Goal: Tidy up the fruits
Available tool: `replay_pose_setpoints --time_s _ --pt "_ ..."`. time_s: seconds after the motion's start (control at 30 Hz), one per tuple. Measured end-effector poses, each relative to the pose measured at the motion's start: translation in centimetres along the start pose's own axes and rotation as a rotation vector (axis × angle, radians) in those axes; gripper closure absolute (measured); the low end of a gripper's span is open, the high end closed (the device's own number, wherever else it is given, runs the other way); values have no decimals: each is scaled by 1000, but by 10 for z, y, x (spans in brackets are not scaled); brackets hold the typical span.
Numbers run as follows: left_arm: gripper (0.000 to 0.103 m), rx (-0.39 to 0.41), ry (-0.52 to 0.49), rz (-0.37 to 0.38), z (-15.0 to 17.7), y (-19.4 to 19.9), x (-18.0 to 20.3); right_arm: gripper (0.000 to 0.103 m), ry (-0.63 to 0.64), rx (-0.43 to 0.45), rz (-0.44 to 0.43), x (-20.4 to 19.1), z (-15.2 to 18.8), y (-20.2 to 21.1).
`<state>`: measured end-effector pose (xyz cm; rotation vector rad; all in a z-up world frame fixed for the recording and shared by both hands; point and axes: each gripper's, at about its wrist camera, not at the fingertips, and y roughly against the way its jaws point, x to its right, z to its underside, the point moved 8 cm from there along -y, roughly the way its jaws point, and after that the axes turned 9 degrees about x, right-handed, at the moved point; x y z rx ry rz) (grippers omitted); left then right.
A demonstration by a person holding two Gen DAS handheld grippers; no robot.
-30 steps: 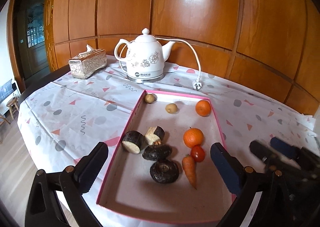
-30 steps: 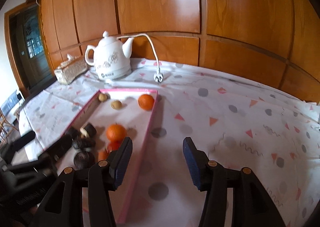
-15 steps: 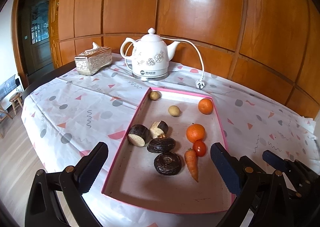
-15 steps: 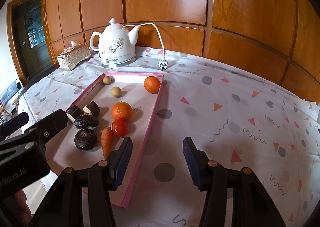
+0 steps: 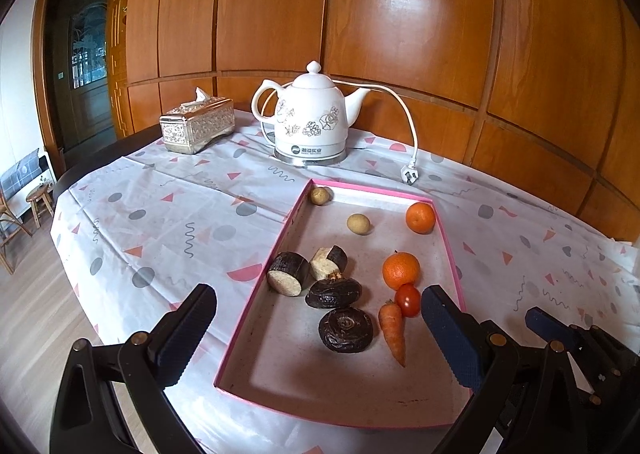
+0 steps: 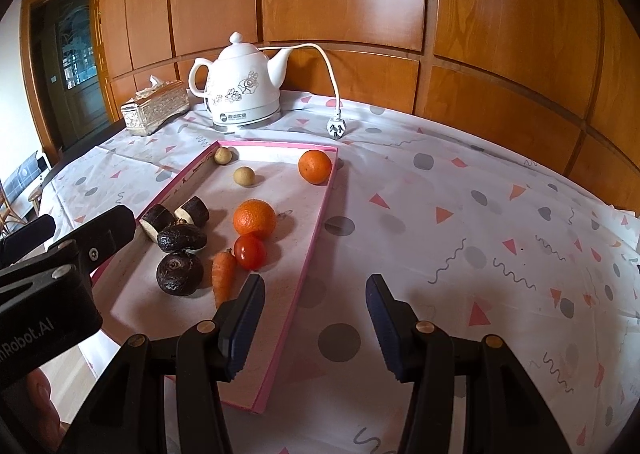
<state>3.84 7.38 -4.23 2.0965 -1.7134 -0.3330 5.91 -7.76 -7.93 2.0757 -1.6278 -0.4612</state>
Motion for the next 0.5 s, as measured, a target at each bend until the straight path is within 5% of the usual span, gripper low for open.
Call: replay_pose_setpoints --time_s 0.5 --pt "1 -12 8 -5 4 -3 -3 50 -2 -4 -1 0 1 -1"
